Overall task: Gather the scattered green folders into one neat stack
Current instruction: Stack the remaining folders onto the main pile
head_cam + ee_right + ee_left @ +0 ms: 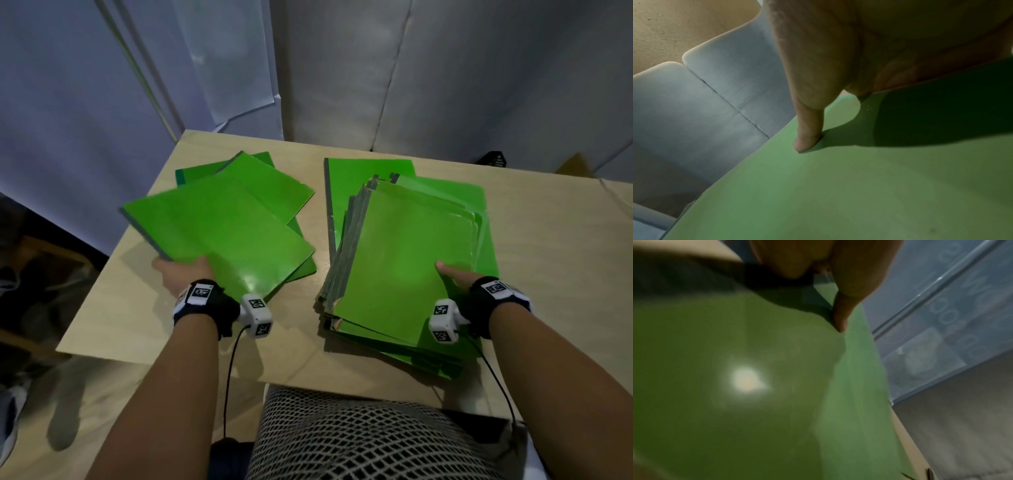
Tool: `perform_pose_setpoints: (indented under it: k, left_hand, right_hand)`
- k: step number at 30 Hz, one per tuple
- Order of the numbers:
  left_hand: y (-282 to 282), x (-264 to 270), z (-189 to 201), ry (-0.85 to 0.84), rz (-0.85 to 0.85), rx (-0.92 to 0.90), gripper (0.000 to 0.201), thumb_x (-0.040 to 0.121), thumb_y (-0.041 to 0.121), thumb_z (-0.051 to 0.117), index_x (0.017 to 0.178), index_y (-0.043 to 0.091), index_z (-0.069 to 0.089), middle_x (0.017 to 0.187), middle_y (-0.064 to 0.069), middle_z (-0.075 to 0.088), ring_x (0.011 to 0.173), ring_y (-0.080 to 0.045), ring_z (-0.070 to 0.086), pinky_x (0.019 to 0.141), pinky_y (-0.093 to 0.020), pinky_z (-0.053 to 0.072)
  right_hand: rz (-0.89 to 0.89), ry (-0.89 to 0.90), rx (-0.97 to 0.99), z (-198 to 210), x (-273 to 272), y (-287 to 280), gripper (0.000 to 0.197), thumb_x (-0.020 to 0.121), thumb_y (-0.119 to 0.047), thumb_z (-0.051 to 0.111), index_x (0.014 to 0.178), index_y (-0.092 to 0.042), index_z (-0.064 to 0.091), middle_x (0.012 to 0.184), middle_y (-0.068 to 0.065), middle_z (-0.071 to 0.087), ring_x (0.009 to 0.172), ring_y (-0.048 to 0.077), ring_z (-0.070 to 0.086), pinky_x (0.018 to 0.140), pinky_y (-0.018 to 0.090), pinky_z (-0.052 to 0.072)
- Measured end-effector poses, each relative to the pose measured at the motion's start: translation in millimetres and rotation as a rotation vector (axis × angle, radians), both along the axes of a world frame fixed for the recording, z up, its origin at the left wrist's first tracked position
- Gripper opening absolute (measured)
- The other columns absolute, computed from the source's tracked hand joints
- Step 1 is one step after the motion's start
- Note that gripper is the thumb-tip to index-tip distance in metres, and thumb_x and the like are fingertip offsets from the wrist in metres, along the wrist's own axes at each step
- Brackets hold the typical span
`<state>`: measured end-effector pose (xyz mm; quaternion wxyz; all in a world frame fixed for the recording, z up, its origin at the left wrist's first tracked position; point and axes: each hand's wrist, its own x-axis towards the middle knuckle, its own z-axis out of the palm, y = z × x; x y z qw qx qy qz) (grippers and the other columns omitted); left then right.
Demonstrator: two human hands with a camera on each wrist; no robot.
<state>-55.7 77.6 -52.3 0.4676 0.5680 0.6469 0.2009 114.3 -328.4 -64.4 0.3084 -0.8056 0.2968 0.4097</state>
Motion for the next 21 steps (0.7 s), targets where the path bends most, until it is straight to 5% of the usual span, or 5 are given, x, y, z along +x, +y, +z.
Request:
perform_pose_setpoints:
  k: [5,10,17,19,21]
  left_hand:
    - [39,36,10,-0.109,-0.486,0.133,0.058,0.081,0.008,0.071,0.133,0.007,0.046,0.132,-0.017,0.059,0.118,-0.031,0.058,0.102,-0.047,0.046]
    - [75,86,26,0.376,-1.024,0.231,0.073,0.082,0.016,0.075,0.143,0.004,0.038,0.142,-0.021,0.049,0.127,-0.039,0.049,0.106,-0.050,0.041]
    - [115,139,28,0.628,-1.139,0.377,0.073,0.077,0.017,0.080,0.138,-0.001,0.045,0.135,-0.026,0.053,0.121,-0.043,0.053,0.103,-0.050,0.044]
    - [126,150,23,0.673,-1.137,0.386,0.076,0.074,0.021,0.082,0.138,0.000,0.046,0.134,-0.026,0.054,0.120,-0.044,0.053,0.102,-0.050,0.044]
    - [134,156,14,0.739,-1.139,0.368,0.080,0.074,0.026,0.082,0.140,0.002,0.044,0.135,-0.026,0.053,0.120,-0.044,0.053,0.100,-0.051,0.046]
  right_hand:
    - [-0.065,0.016,0.047,-7,0,-1,0.093,0.071,-0.065,0.067,0.146,-0.023,0.031,0.142,0.023,0.044,0.118,0.046,0.053,0.098,0.061,0.043]
    - [-0.063,0.027,0.045,-4,-4,3,0.108,0.062,-0.074,0.068,0.147,-0.018,0.031,0.144,0.023,0.042,0.121,0.044,0.050,0.102,0.060,0.040]
    - [-0.026,-0.063,0.028,-27,-1,1,0.146,0.023,-0.098,0.054,0.146,-0.022,0.035,0.152,0.013,0.039,0.134,0.038,0.043,0.103,0.051,0.042]
    - [-0.015,-0.008,0.036,-25,-3,4,0.112,0.048,-0.094,0.047,0.144,-0.038,0.033,0.156,0.011,0.032,0.135,0.041,0.040,0.092,0.055,0.042]
    - [-0.064,0.009,0.061,-25,-5,2,0.111,0.048,-0.094,0.050,0.144,-0.040,0.033,0.157,0.010,0.030,0.135,0.041,0.039,0.090,0.058,0.042]
